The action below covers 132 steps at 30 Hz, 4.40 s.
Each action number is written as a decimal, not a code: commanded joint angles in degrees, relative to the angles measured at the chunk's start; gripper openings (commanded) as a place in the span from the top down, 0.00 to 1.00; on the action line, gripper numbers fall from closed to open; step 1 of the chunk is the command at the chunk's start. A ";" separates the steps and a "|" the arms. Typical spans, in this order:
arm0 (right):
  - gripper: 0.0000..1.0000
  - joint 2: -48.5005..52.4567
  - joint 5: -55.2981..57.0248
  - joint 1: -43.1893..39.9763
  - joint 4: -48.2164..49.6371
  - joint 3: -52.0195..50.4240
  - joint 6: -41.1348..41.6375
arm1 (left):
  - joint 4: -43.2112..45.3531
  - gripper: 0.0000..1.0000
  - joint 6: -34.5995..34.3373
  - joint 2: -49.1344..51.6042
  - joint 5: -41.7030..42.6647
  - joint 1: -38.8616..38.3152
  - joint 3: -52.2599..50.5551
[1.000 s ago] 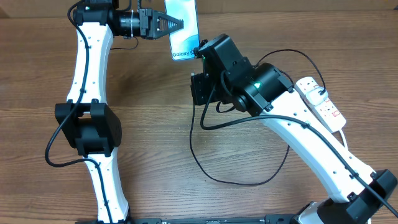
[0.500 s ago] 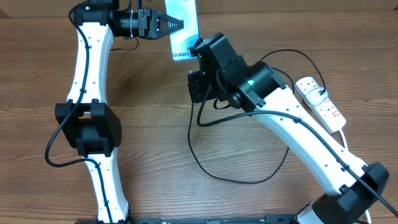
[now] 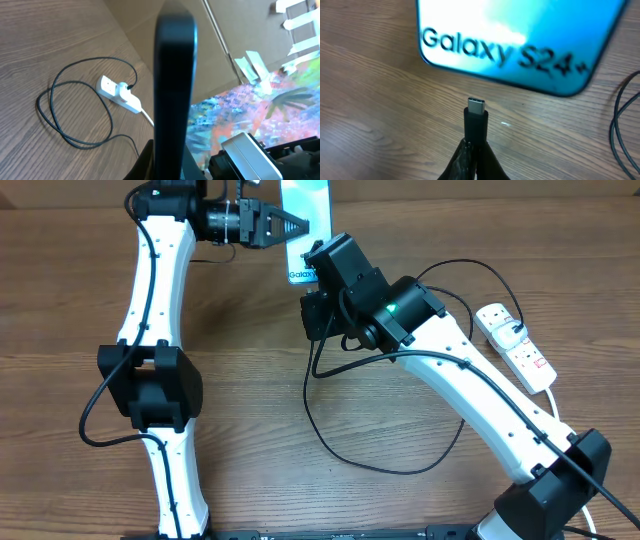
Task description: Plug charger to phone and switch on socket
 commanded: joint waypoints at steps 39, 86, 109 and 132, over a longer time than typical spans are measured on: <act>0.96 0.59 5.64 -0.04 1.46 0.52 -0.61 | 0.02 0.96 1.25 -1.86 4.26 -0.39 1.38; 0.96 0.59 4.94 -0.04 2.12 0.59 -0.37 | 5.09 0.96 -4.31 -1.86 3.02 0.72 1.38; 0.45 0.59 4.11 -2.36 0.52 0.59 7.19 | 4.85 0.96 -11.58 -1.86 -12.79 1.36 1.38; 0.30 18.60 -8.00 -14.27 -12.70 11.63 5.62 | 2.93 0.96 -31.10 -1.86 -39.34 2.29 1.38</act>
